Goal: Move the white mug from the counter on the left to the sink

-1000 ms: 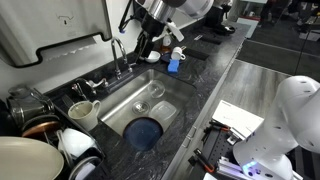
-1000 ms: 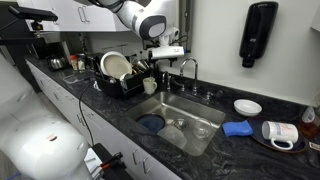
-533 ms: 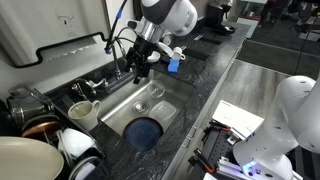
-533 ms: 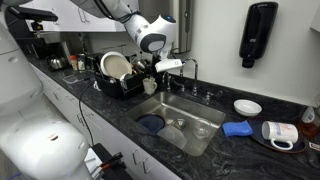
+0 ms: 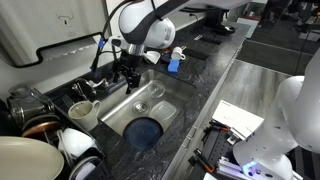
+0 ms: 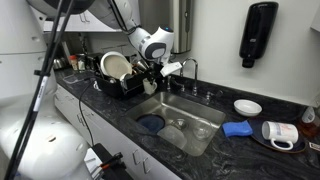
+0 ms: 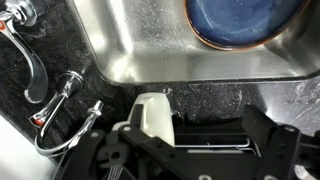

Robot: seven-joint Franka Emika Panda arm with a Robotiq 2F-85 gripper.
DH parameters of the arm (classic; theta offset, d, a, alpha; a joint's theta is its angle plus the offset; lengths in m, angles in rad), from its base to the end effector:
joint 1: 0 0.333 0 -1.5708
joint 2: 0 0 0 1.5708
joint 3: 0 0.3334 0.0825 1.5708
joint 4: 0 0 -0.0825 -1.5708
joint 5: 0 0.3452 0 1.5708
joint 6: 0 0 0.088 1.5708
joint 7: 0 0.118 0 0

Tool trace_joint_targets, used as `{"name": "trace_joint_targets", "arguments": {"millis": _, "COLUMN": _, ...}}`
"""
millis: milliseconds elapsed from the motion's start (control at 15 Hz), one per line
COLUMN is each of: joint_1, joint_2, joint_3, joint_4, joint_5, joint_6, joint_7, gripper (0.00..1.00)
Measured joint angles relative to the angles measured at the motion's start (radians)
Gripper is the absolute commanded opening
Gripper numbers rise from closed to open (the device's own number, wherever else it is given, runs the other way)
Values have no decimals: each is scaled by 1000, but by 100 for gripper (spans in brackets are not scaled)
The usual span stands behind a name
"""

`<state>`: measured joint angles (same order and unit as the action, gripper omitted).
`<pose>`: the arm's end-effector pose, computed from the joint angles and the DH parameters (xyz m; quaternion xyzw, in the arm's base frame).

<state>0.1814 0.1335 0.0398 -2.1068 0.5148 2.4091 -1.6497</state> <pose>0.5408 0.1278 0.4028 -0.7121 -0.6715 -0.1845 0.0890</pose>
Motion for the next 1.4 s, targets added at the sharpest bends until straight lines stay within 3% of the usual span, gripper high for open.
{"name": "trace_joint_targets", "arguments": {"millis": 533, "joint_1": -73, "joint_2": 87, "joint_3": 86, "joint_4": 90, "joint_5": -9, "joint_6": -6, "joint_7": -12, "gripper": 100}}
{"name": "trace_joint_targets", "arguments": {"millis": 733, "joint_1": -98, "joint_2": 120, "joint_3": 117, "joint_4": 135, "joint_5": 14, "joint_6": -103, "joint_7": -67, "gripper": 100}}
{"name": "trace_joint_targets", "arguments": {"millis": 1400, "joint_1": -100, "joint_2": 127, "joint_3": 120, "joint_4": 140, "joint_5": 6, "joint_6": -111, "joint_7": -27, "gripper": 100}}
